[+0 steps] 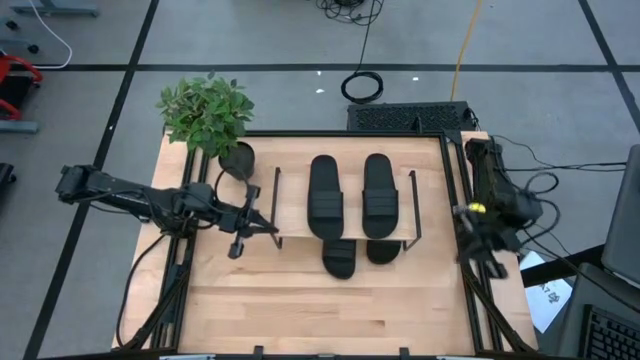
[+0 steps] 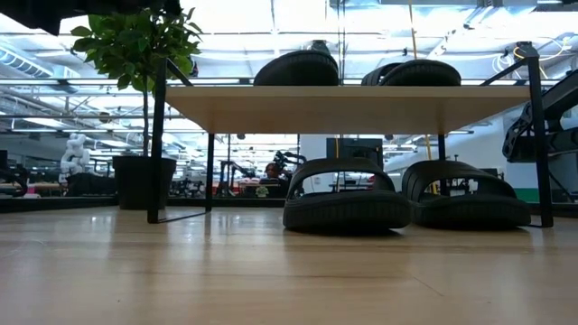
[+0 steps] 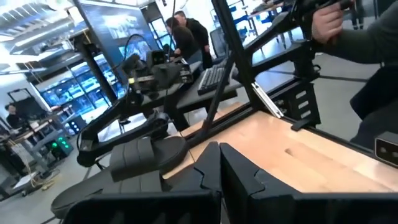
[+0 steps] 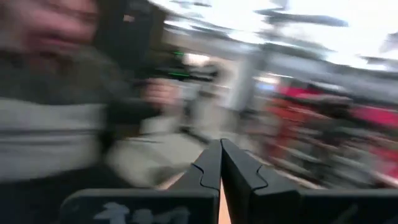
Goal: Pick and place slides into the shelf
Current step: Return to Home Position
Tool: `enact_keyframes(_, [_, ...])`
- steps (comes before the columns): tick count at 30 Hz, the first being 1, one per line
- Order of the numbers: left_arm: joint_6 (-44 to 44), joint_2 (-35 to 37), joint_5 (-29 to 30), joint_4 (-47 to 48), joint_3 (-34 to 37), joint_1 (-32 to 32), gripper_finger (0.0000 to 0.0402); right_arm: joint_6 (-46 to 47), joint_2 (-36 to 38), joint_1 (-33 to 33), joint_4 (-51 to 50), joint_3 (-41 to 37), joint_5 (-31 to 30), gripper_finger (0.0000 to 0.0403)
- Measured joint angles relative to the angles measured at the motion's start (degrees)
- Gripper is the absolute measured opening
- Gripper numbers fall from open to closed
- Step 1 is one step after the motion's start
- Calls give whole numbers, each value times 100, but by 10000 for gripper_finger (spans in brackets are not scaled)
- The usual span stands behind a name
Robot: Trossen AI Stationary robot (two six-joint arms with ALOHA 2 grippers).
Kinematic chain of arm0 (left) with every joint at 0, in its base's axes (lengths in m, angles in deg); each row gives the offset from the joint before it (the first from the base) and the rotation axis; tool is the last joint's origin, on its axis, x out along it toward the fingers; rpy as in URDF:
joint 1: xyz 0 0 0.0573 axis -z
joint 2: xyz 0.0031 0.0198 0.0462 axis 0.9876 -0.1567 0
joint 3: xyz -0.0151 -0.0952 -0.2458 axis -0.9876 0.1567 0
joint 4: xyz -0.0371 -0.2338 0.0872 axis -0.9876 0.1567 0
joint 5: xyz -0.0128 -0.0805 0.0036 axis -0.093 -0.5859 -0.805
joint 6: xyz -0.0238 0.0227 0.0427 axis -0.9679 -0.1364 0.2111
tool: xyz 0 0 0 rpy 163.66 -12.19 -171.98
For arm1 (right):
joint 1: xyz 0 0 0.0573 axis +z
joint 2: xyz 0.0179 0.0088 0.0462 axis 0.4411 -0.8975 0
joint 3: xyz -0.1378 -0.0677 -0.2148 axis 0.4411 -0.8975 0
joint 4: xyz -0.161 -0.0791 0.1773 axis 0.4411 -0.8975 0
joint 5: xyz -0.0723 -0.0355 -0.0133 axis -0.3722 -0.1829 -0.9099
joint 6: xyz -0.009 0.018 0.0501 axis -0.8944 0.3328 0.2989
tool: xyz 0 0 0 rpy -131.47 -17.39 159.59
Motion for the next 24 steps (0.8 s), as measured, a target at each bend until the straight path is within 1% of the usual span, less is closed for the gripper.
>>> enact_keyframes(1, [21,-32,0,-7,-2,0,0,333,-43,-34,-235,-2,564,0])
enact_keyframes(2, [32,-57,0,-1,-2,0,0,570,-145,-99,-202,-39,985,0])
enact_keyframes(3, [32,-67,0,10,-2,0,1,747,-290,-197,69,-98,1211,0])
enact_keyframes(5, [8,-60,-1,-4,-2,0,0,1038,-704,-473,777,-173,1215,0])
enact_keyframes(6, [-16,-59,-2,-9,-2,0,0,1168,-952,-643,976,-173,1232,0])
enact_keyframes(7, [-59,-59,-2,-7,-2,0,0,1262,-1214,-830,1083,-173,1371,0])
enact_keyframes(9, [-96,-63,-2,-7,-2,2,1,1436,-1769,-1270,1253,-132,2008,0])
enact_keyframes(10, [-96,-61,-7,-13,-2,11,0,1543,-2056,-1514,1377,-60,2301,0])
enact_keyframes(11, [-96,-59,-5,-16,-2,24,0,1660,-2333,-1797,1458,21,2462,0])
enact_keyframes(14, [-58,-61,-6,-16,-2,35,0,2208,-3111,-2819,1340,306,2592,0])
enact_keyframes(15, [-59,-61,-5,-30,-2,42,0,2401,-3357,-3203,1211,426,2769,0])
enact_keyframes(18, [15,-59,-3,-52,-2,82,1,2754,-3932,-4307,989,675,3723,0])
enact_keyframes(21, [196,-60,65,-55,-3,143,0,2851,-4151,-5145,1024,846,4352,0])
enact_keyframes(24, [321,-53,317,-57,-4,231,0,2740,-3954,-5656,978,879,4778,0])
